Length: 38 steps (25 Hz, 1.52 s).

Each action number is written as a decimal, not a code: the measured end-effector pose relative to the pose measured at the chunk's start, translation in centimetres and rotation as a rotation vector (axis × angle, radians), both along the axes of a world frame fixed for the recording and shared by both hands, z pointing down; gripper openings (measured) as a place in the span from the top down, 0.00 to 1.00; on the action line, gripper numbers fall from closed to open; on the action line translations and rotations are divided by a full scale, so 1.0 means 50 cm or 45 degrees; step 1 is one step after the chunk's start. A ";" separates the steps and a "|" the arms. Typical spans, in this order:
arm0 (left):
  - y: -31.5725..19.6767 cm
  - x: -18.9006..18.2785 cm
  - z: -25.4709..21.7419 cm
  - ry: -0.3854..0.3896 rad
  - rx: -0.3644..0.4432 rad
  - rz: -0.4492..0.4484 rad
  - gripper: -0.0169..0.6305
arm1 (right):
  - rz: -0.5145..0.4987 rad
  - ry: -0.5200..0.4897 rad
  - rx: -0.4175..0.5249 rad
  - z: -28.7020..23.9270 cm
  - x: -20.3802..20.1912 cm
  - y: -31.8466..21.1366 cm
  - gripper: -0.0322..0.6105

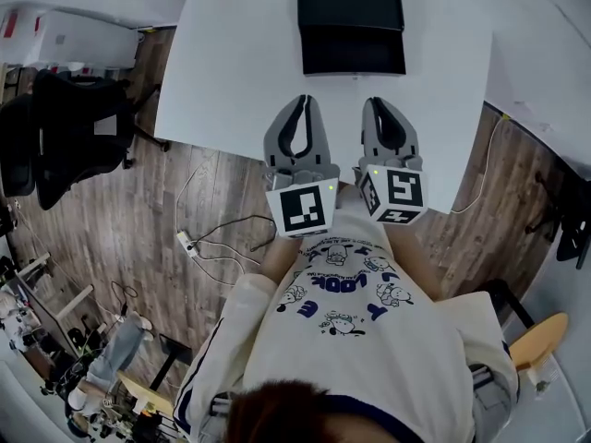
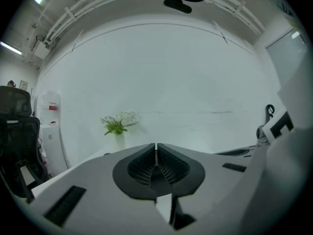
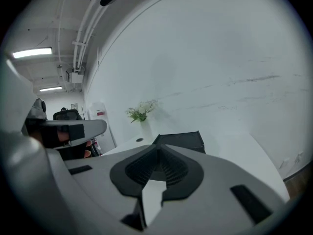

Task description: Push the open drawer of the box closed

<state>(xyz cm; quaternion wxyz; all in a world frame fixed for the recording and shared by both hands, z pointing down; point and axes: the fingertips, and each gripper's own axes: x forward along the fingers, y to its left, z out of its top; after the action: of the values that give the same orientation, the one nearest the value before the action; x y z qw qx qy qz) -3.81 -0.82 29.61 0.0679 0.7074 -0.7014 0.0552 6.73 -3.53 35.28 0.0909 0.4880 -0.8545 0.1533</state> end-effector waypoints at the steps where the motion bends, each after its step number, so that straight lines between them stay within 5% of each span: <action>1: -0.005 0.000 0.006 0.003 -0.009 -0.001 0.94 | 0.004 0.003 -0.009 0.005 0.001 -0.006 0.89; 22: -0.098 -0.013 0.117 0.057 -0.188 0.118 0.94 | 0.085 0.093 -0.202 0.115 -0.025 -0.083 0.88; 25: -0.112 -0.014 0.134 0.066 -0.213 0.143 0.94 | 0.103 0.111 -0.236 0.135 -0.027 -0.092 0.78; 38: -0.166 0.010 0.206 0.095 -0.302 0.247 0.94 | 0.158 0.178 -0.381 0.240 -0.011 -0.117 0.74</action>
<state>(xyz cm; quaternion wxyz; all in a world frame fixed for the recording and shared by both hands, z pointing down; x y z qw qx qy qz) -3.32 -9.11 39.89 0.1713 0.7604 -0.6153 0.1177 6.19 -9.37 47.29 0.2119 0.5301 -0.7821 0.2497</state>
